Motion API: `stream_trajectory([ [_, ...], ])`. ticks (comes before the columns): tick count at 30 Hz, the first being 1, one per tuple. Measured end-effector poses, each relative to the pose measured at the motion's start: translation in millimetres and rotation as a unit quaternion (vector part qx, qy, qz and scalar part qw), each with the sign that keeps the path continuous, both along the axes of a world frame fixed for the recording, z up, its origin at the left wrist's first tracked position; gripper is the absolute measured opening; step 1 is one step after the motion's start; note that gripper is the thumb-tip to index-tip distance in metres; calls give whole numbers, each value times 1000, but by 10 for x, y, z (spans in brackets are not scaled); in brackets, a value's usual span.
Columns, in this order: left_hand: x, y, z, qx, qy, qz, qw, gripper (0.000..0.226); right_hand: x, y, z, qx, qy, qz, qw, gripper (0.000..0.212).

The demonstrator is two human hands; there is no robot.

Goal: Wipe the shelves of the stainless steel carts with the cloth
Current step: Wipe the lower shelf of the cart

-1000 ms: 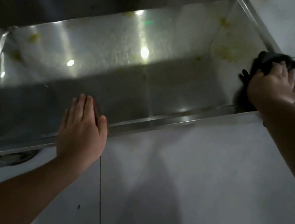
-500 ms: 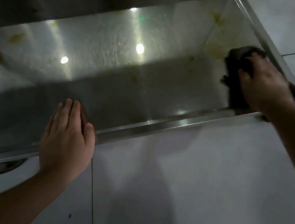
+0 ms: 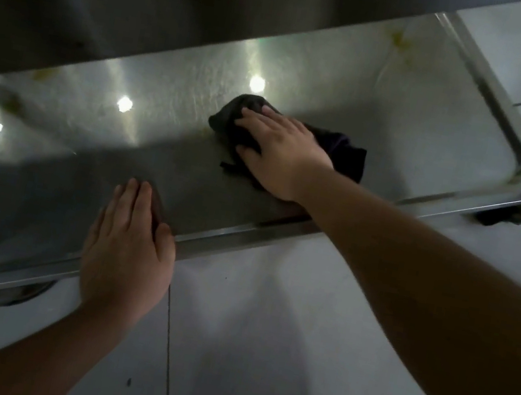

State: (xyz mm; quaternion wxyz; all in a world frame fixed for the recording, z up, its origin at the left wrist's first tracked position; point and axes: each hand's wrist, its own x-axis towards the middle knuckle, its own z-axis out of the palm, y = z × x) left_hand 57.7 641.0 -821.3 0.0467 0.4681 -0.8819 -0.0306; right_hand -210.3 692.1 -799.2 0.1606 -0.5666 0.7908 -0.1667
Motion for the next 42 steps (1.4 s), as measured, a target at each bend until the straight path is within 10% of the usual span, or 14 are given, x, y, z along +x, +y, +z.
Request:
stream_trajectory([
  [10,-10,19,-23,18,9,12,1000,72,-1778,1200,28,26,38,-436,899,67],
  [25,-4,-64,176,108,-10,-21,994,69,837,-839,91,22,0,2,1000,60],
  [36,1561,-1251,342,52,-74,3,996,67,-333,398,22,52,0,-486,872,70],
  [42,1750,-1229,131,63,-65,21,996,77,960,-847,-28,43,-31,-405,913,67],
])
